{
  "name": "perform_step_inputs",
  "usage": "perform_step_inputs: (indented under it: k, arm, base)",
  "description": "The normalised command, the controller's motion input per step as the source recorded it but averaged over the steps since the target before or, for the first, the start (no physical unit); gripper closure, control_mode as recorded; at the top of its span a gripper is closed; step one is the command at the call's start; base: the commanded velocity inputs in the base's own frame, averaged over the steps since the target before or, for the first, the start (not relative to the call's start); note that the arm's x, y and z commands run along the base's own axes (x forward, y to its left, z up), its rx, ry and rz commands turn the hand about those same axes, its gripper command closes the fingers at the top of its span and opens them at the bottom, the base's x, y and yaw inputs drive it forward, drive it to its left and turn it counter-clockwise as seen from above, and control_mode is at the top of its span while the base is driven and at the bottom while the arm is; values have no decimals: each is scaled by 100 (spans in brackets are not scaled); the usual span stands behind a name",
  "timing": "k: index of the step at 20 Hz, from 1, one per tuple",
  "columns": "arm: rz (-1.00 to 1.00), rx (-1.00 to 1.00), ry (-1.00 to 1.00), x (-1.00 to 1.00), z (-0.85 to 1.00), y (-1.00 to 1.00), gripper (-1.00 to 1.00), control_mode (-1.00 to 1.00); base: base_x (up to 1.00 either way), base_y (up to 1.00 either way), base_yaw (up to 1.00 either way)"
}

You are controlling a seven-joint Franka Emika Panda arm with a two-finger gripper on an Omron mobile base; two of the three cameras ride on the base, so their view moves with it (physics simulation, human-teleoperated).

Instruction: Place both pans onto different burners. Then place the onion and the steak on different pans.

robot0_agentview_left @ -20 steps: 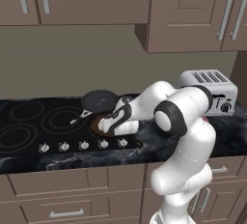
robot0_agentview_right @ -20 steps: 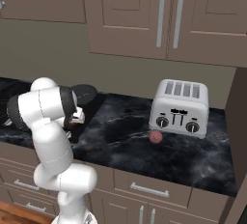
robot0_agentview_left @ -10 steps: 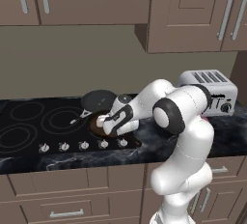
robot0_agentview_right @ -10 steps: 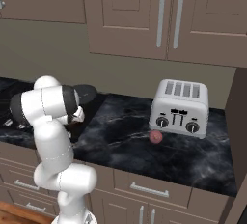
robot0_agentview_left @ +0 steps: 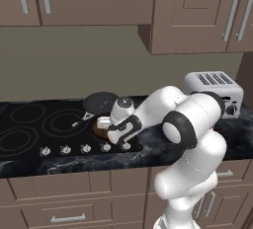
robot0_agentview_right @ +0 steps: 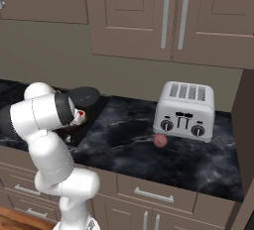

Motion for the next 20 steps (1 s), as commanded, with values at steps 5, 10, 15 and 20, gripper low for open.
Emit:
perform_step_inputs:
  k: [5,10,15,20]
  arm:
    - [-5,0,-5,-22,55,0,-100,-100]
    - [0,0,-1,-3,63,-3,-100,-100]
    - [0,-2,13,0,44,-5,-100,-100]
    - [0,-17,16,-2,19,-15,-100,-100]
  base:
    - [0,0,0]
    - [0,0,0]
    - [0,0,0]
    - [0,0,0]
